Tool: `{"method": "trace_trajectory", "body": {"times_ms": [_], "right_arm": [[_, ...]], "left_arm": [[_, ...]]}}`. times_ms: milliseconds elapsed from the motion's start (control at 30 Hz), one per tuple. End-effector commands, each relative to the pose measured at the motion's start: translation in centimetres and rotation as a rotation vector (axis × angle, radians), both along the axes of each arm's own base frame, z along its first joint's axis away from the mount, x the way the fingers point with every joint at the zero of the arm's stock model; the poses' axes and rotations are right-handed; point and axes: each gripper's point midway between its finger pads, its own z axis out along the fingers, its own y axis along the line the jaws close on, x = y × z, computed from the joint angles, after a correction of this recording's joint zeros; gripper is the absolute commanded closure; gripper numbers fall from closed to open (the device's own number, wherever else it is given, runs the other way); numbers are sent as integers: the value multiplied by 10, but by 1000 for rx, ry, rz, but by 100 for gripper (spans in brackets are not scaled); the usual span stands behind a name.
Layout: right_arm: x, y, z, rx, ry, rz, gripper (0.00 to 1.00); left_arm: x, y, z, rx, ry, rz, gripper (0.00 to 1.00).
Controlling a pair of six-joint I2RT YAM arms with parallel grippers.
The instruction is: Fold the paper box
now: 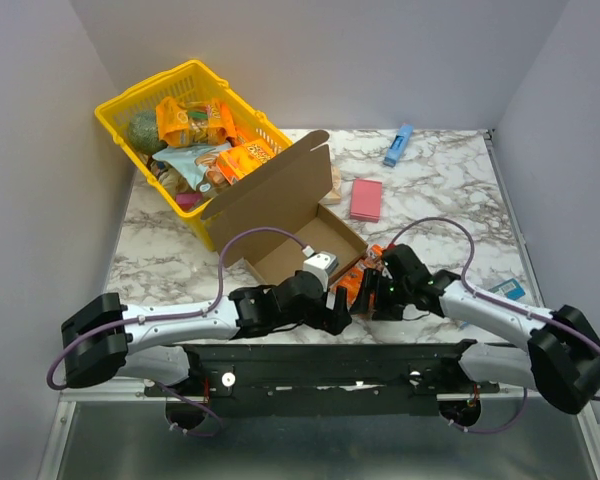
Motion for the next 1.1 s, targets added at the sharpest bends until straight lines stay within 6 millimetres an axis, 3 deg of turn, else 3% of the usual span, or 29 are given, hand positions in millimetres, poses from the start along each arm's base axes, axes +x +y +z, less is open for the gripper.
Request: {"method": "trace_trajectory", "body": {"times_ms": [0,67,133,300,433,533,733,933,1067], "right_arm": [[-41,-54,-11,-211,91,-58,10],[-17,-52,22,-206,-35,-71,0],[5,-60,51,-229,-122,-83,0],[67,-100,69,-285,-232,-179,0],[92,-113,59,-228,-202,-209,0],[111,-118,56,-175,-243,-207,0],[156,-111,58,-147,-345,-65,0],[162,-97,24,-98,-225,9,0],[150,-84,11,-43,-166,55,0]], "left_arm": [[1,5,10,-45,-22,32,8],[-1,8,7,-64,-20,28,7],[-1,4,10,-105,-27,29,7],[0,2,2,-93,-30,25,7],[7,-7,6,-117,-54,33,7],[12,-10,-4,-70,-50,49,7],[9,-19,-21,-36,0,41,7],[14,-16,-22,-37,-27,51,5],[14,-11,-30,-19,-18,54,4]]}}
